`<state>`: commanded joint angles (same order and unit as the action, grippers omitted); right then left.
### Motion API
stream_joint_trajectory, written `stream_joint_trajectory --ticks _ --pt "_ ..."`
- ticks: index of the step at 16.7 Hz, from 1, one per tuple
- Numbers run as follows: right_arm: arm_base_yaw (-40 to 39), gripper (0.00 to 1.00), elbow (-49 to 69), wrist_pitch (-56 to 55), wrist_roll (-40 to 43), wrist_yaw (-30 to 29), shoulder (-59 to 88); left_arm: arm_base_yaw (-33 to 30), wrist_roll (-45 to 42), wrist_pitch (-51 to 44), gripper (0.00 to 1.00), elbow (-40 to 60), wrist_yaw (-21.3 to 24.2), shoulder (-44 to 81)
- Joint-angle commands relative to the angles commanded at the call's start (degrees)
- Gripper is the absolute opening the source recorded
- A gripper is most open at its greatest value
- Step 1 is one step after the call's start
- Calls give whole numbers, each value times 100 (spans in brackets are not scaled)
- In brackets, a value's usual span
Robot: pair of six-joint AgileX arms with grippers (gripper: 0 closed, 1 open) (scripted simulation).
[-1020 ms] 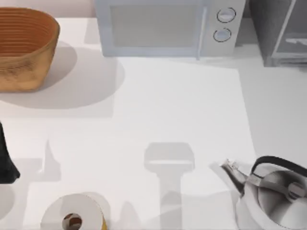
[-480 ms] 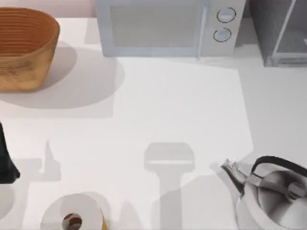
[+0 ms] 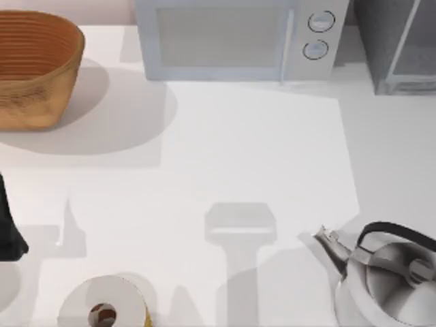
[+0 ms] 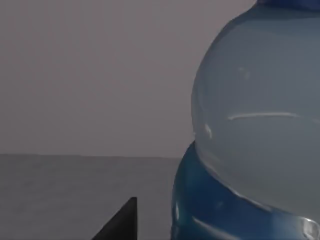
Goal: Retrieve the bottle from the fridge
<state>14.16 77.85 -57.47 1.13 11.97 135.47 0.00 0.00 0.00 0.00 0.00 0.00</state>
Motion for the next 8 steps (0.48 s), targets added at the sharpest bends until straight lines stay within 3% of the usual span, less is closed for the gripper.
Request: stream_joint_trajectory --ticks 8 --pt "0 10 0 0 0 0 0 0 0 0 100 0 0 0"
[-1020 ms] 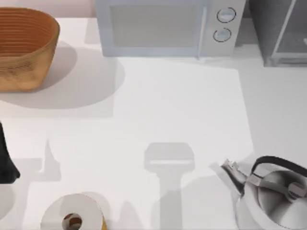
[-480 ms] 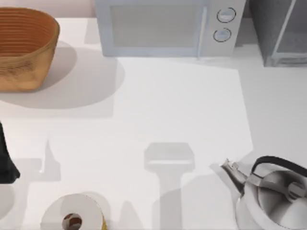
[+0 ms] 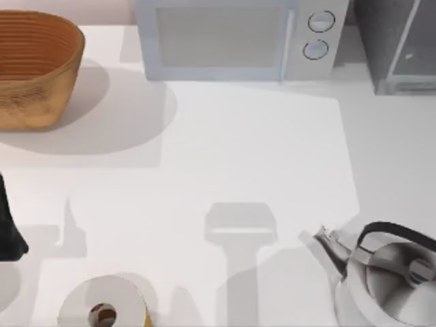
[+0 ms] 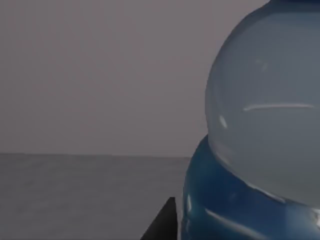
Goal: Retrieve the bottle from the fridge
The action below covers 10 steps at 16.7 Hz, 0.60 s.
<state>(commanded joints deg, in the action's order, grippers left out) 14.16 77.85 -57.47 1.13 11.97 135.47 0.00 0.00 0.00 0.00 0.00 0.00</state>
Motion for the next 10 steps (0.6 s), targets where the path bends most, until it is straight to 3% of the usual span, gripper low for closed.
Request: stream_joint_trajectory --ticks 2,10 --pt "0 0 0 0 0 0 0 0 0 0 100 0 0 0" --pt "19 0 -3 0 -8 1 -10 0 0 0 100 0 0 0"
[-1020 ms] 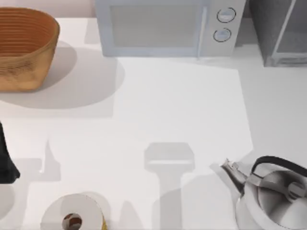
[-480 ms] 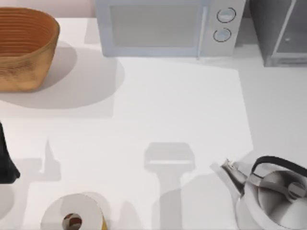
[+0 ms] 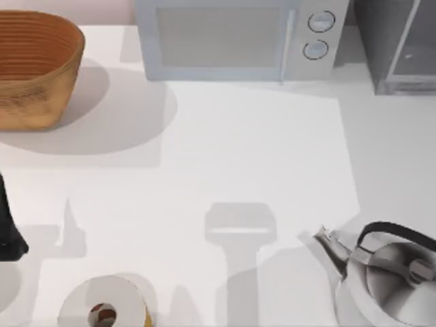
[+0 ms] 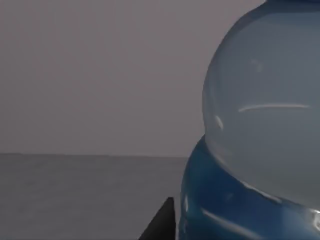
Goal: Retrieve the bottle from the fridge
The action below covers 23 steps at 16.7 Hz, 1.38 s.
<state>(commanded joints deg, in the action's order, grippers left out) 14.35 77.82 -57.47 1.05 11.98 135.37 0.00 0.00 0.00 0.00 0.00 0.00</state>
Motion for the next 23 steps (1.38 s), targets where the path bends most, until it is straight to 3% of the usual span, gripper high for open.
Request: stream_joint_trajectory --ticks 7,13,23 --pt "-1 0 122 795 -7 7 -633 0 0 0 100 0 0 0" --pt "22 0 42 759 -20 33 -744 0 0 0 100 0 0 0" --pt "300 0 -2468 -204 -29 321 -2151 0 0 0 100 0 0 0"
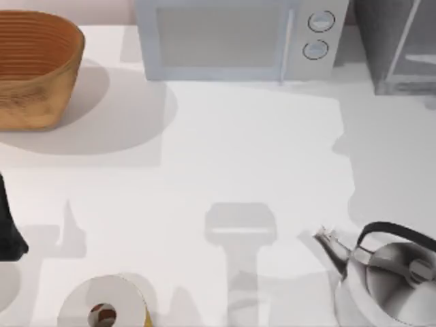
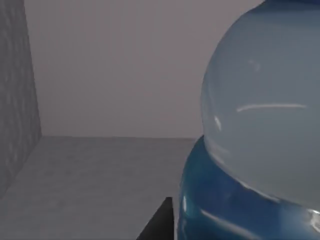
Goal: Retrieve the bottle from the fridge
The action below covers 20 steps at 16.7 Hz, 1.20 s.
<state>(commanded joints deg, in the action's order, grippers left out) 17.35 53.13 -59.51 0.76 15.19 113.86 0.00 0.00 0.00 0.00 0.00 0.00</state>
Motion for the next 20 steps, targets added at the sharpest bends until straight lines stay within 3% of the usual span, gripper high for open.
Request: stream_joint_trajectory --ticks 11,20 --pt "-130 0 -456 299 23 -81 -899 0 0 0 100 0 0 0" --pt "-768 0 -2536 2707 -9 -699 -5486 0 0 0 100 0 0 0"
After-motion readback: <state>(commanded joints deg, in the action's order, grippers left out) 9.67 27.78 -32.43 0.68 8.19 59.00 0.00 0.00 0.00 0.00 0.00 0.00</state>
